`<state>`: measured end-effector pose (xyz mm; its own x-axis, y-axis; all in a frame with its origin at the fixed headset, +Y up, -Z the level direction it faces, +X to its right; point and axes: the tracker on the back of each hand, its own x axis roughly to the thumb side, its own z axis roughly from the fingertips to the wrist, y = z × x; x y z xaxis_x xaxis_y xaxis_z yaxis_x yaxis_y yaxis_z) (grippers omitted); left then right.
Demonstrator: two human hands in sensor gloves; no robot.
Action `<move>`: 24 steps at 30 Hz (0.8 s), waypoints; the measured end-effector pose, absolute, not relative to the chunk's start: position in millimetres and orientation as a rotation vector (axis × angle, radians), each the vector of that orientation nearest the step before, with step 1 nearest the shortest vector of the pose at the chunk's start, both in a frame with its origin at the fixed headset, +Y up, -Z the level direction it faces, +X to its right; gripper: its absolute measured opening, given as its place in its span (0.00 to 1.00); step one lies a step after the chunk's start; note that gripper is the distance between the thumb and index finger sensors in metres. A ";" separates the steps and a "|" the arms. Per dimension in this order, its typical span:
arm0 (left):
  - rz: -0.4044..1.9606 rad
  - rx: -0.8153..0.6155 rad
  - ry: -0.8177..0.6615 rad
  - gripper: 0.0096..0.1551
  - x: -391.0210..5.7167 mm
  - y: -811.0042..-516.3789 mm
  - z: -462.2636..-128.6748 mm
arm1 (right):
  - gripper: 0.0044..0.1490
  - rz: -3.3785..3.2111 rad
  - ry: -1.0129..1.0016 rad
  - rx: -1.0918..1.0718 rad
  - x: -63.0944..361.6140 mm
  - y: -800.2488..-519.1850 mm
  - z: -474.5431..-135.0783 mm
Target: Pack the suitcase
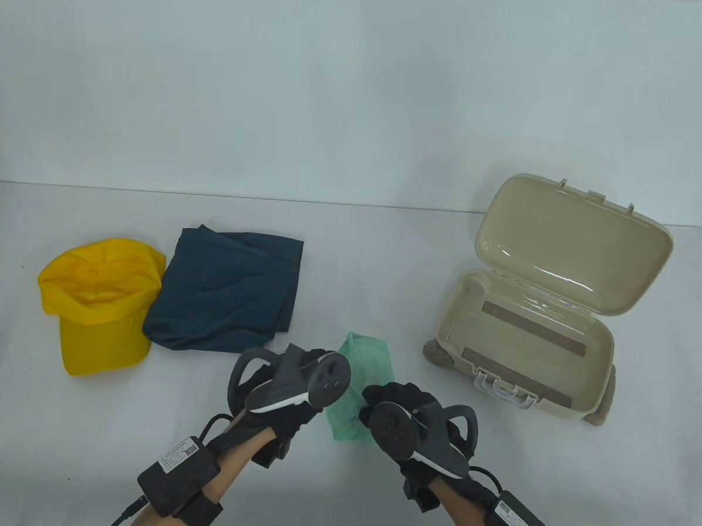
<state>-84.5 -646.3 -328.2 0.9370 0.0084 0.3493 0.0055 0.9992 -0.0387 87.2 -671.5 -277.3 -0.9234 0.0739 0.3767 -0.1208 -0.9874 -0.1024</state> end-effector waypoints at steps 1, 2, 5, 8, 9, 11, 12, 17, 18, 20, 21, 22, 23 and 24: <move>-0.013 -0.025 -0.331 0.23 -87.8 -648.0 -335.1 | 0.28 2.984 -0.192 0.588 86.3 -672.0 -276.2; -0.016 -0.014 -0.312 0.23 -89.6 -649.4 -339.8 | 0.28 2.987 -0.193 0.595 85.7 -672.3 -275.5; 0.008 -0.013 -0.249 0.23 -94.4 -657.4 -360.3 | 0.28 3.008 -0.207 0.615 83.4 -673.7 -273.9; 0.004 -0.011 -0.211 0.23 -95.0 -665.2 -378.0 | 0.28 3.011 -0.208 0.620 83.3 -673.6 -273.6; 0.006 -0.012 -0.201 0.23 -94.6 -667.6 -382.2 | 0.28 3.012 -0.206 0.622 83.6 -673.4 -273.7; 0.007 -0.016 -0.185 0.23 -93.2 -673.4 -391.8 | 0.28 3.018 -0.199 0.629 83.7 -673.4 -273.7; 0.001 -0.022 -0.173 0.23 -92.1 -677.5 -397.5 | 0.28 3.025 -0.193 0.640 83.4 -673.4 -273.3; 0.003 -0.037 -0.137 0.23 -92.1 -692.5 -413.5 | 0.28 3.044 -0.146 0.672 83.1 -673.3 -273.4; 0.028 -0.042 -0.133 0.23 -92.5 -695.0 -415.4 | 0.28 3.046 -0.146 0.667 83.6 -673.0 -273.7; 0.069 -0.045 -0.132 0.23 -92.5 -697.2 -416.8 | 0.28 3.048 -0.133 0.653 85.6 -672.6 -275.8; 0.087 -0.047 -0.135 0.23 -92.3 -697.7 -416.6 | 0.28 3.039 -0.108 0.639 87.6 -672.8 -277.3; 0.085 -0.044 -0.145 0.23 -92.2 -697.3 -415.9 | 0.28 3.020 -0.077 0.619 90.0 -673.2 -279.2; 0.078 -0.045 -0.153 0.23 -92.7 -695.9 -414.7 | 0.28 3.008 -0.064 0.603 91.6 -673.6 -280.4; 0.069 -0.045 -0.163 0.24 -94.1 -693.2 -412.2 | 0.28 3.001 -0.057 0.584 93.5 -673.9 -282.0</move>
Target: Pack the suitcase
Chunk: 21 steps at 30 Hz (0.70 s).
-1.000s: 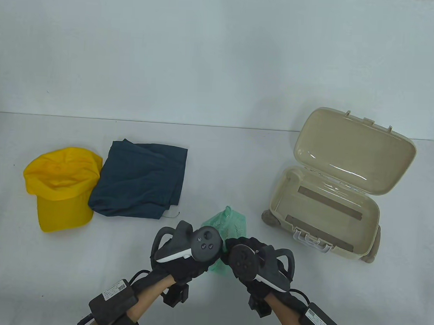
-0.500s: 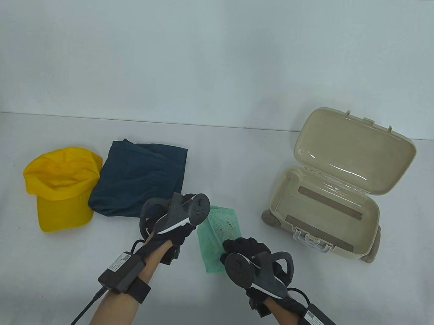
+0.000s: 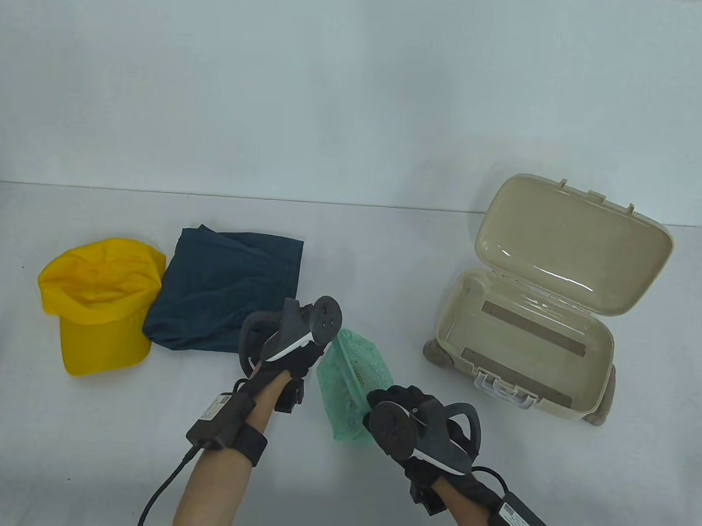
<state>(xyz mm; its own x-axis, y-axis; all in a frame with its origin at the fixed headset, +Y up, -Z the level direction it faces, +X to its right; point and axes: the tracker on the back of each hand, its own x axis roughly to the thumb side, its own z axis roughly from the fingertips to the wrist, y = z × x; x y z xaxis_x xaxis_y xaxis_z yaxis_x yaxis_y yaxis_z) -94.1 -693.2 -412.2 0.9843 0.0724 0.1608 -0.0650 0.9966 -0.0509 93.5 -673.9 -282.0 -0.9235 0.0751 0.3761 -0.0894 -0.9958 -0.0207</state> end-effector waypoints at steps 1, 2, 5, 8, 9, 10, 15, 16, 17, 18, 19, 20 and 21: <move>0.061 -0.040 -0.171 0.25 -96.2 -689.9 -409.1 | 0.28 3.000 -0.054 0.572 94.8 -674.3 -283.1; 0.054 -0.021 -0.179 0.27 -99.9 -685.0 -404.3 | 0.28 3.004 -0.051 0.561 95.5 -674.7 -284.1; 0.074 0.022 -0.205 0.34 -110.8 -671.5 -388.3 | 0.29 3.001 -0.029 0.552 96.6 -675.4 -285.8; 0.112 0.077 -0.253 0.38 -125.5 -652.9 -360.1 | 0.30 3.000 0.013 0.546 98.6 -675.5 -287.6; 0.128 0.095 -0.266 0.40 -131.5 -645.7 -348.6 | 0.30 2.994 0.028 0.541 99.9 -675.5 -288.1; 0.153 0.110 -0.281 0.41 -137.2 -639.5 -337.7 | 0.31 2.985 0.034 0.536 101.1 -675.3 -288.8; 0.237 0.112 -0.335 0.46 -158.5 -628.4 -295.7 | 0.38 2.949 0.183 0.535 107.2 -674.8 -293.5; 0.229 0.112 -0.349 0.46 -161.4 -629.6 -288.0 | 0.40 2.939 0.202 0.522 109.1 -674.9 -294.6; 0.205 0.108 -0.369 0.47 -163.9 -632.3 -279.9 | 0.41 2.934 0.236 0.514 111.3 -674.6 -296.0; 0.195 0.111 -0.380 0.47 -164.8 -634.2 -275.8 | 0.42 2.933 0.255 0.505 112.6 -674.4 -296.5; 0.183 0.121 -0.397 0.47 -165.5 -638.0 -269.9 | 0.44 2.931 0.272 0.490 115.0 -674.0 -297.4; 0.170 0.125 -0.405 0.47 -165.6 -640.7 -266.6 | 0.45 2.930 0.272 0.474 116.9 -673.7 -298.1; 0.150 0.142 -0.409 0.48 -166.0 -644.5 -262.9 | 0.46 2.928 0.267 0.446 119.8 -673.2 -299.5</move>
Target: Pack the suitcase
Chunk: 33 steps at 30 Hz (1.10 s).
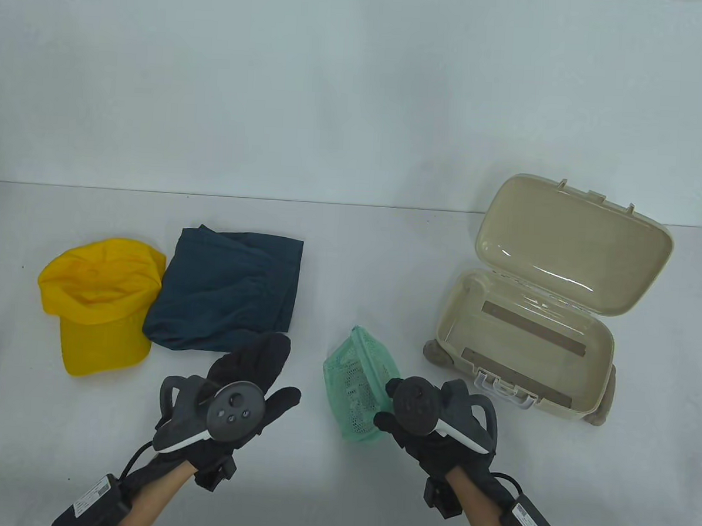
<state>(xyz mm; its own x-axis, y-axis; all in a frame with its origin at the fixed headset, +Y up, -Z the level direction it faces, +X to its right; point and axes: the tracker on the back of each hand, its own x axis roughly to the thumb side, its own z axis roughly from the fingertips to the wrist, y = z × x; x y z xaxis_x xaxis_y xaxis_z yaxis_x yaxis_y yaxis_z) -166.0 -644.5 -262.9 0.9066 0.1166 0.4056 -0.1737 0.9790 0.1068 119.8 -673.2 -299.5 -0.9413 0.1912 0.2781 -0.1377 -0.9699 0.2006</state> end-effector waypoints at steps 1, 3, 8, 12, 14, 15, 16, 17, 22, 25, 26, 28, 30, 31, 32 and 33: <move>0.150 0.152 -0.408 0.48 -166.1 -647.1 -261.7 | 0.47 2.928 0.268 0.426 121.5 -673.0 -300.5; 0.164 0.146 -0.415 0.49 -165.4 -653.2 -261.1 | 0.49 2.924 0.267 0.386 125.4 -672.7 -302.5; 0.175 0.154 -0.432 0.50 -163.5 -652.7 -259.8 | 0.53 3.013 0.158 0.232 128.7 -670.4 -312.0; 0.184 0.162 -0.435 0.50 -164.6 -651.3 -258.5 | 0.51 3.029 0.203 0.162 126.8 -671.1 -324.1; 0.186 0.158 -0.435 0.50 -165.0 -651.8 -258.4 | 0.51 3.098 0.220 0.112 123.2 -673.4 -332.2; 0.184 0.153 -0.435 0.50 -164.9 -651.8 -258.2 | 0.51 3.131 0.225 0.083 120.7 -675.5 -336.7; 0.182 0.151 -0.436 0.50 -164.8 -652.2 -258.3 | 0.50 3.141 0.240 0.073 119.4 -676.8 -338.9; 0.181 0.148 -0.437 0.50 -164.7 -652.2 -258.2 | 0.50 3.154 0.277 0.054 116.6 -679.6 -342.6; 0.180 0.136 -0.443 0.50 -163.9 -652.5 -258.0 | 0.48 3.226 0.383 0.038 100.3 -689.8 -353.4; 0.172 0.128 -0.445 0.50 -163.5 -652.8 -257.7 | 0.47 3.279 0.478 0.009 91.1 -697.7 -361.5; 0.171 0.125 -0.446 0.50 -163.5 -652.9 -257.8 | 0.47 3.280 0.518 0.001 89.3 -700.6 -364.3; 0.174 0.120 -0.446 0.50 -163.7 -652.9 -257.8 | 0.47 3.257 0.601 -0.029 86.5 -706.9 -369.8; 0.176 0.117 -0.446 0.50 -163.9 -653.0 -257.9 | 0.48 3.243 0.655 -0.044 84.5 -712.6 -373.1; 0.177 0.116 -0.447 0.50 -164.0 -653.1 -257.9 | 0.47 3.250 0.676 -0.053 83.3 -715.7 -374.5; 0.177 0.115 -0.447 0.50 -164.0 -653.1 -258.0 | 0.46 3.262 0.663 -0.061 82.6 -716.7 -375.8; 0.177 0.115 -0.447 0.49 -164.1 -653.2 -258.0 | 0.45 3.265 0.649 -0.069 82.4 -716.8 -376.6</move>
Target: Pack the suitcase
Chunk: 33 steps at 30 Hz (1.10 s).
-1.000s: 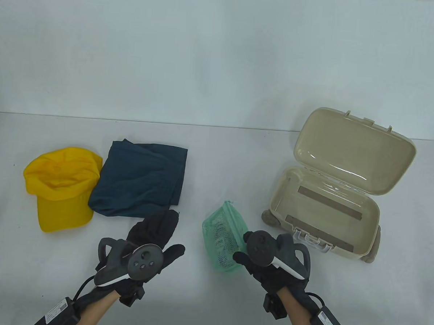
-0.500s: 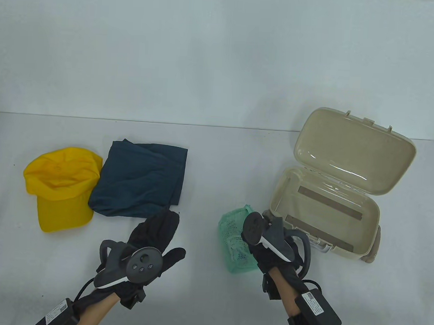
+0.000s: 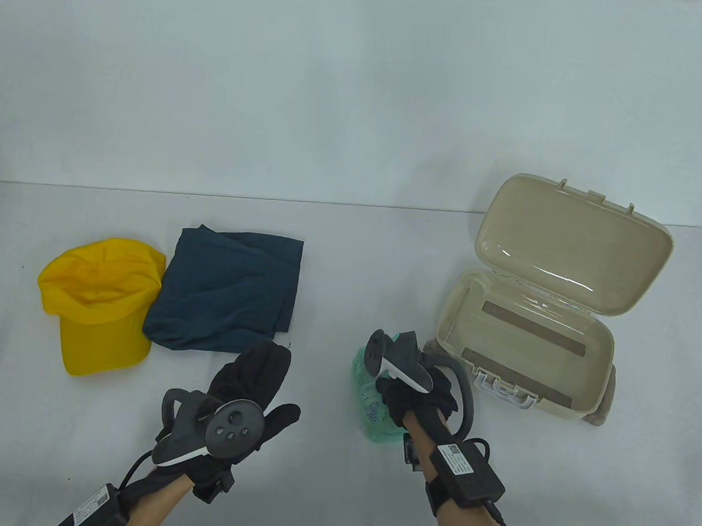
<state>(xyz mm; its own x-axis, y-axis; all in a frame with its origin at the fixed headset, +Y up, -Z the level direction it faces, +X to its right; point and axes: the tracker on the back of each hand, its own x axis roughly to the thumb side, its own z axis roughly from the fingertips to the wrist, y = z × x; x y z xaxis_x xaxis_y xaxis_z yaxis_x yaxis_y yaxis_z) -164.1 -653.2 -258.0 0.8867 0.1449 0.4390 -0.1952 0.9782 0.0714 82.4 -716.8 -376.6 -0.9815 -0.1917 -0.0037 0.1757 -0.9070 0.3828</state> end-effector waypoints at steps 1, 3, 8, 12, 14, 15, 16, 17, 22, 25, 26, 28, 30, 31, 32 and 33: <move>0.178 0.112 -0.447 0.50 -164.0 -653.4 -258.2 | 0.44 -2.899 -0.581 0.064 82.5 -717.3 -378.1; 0.179 0.102 -0.449 0.49 -163.6 -654.1 -258.6 | 0.41 -2.927 -0.630 0.084 84.7 -719.0 -380.6; 0.181 0.091 -0.450 0.49 -163.2 -654.4 -258.7 | 0.36 -2.910 -0.551 0.142 84.5 -730.8 -380.9; 0.186 0.091 -0.445 0.49 -164.2 -654.1 -259.0 | 0.28 -2.878 -0.432 0.115 79.3 -729.0 -379.6; 0.190 0.094 -0.444 0.49 -164.6 -653.7 -259.0 | 0.28 -2.902 -0.466 0.111 81.5 -724.4 -379.9; 0.191 0.094 -0.445 0.49 -164.7 -653.6 -259.0 | 0.27 -2.916 -0.469 0.110 82.7 -721.1 -379.4; 0.191 0.095 -0.445 0.49 -164.9 -653.7 -259.2 | 0.27 -2.935 -0.463 0.107 84.1 -716.7 -378.7; 0.191 0.095 -0.445 0.49 -165.0 -653.5 -259.4 | 0.27 -2.950 -0.452 0.107 85.6 -710.5 -377.7; 0.194 0.088 -0.445 0.49 -165.6 -653.7 -259.8 | 0.27 -2.986 -0.432 0.098 89.1 -687.9 -372.7; 0.185 0.095 -0.444 0.49 -165.8 -653.3 -259.6 | 0.26 -3.007 -0.403 0.088 88.3 -678.6 -369.2; 0.184 0.095 -0.443 0.49 -166.0 -653.3 -259.7 | 0.26 -3.016 -0.415 0.072 87.8 -675.7 -368.4; 0.187 0.094 -0.441 0.49 -166.6 -653.4 -259.9 | 0.26 -3.099 -0.438 0.064 88.7 -667.7 -366.8; 0.187 0.095 -0.438 0.49 -167.1 -653.3 -260.0 | 0.26 -3.182 -0.510 0.042 90.6 -660.0 -366.6; 0.188 0.095 -0.437 0.49 -167.5 -653.2 -260.2 | 0.26 -3.221 -0.550 0.023 91.9 -655.9 -366.4; 0.190 0.094 -0.436 0.49 -167.8 -653.1 -260.2 | 0.26 -3.244 -0.575 0.011 93.3 -652.6 -366.0; 0.191 0.095 -0.435 0.49 -168.1 -653.0 -260.3 | 0.26 -3.254 -0.577 0.007 94.5 -650.1 -365.5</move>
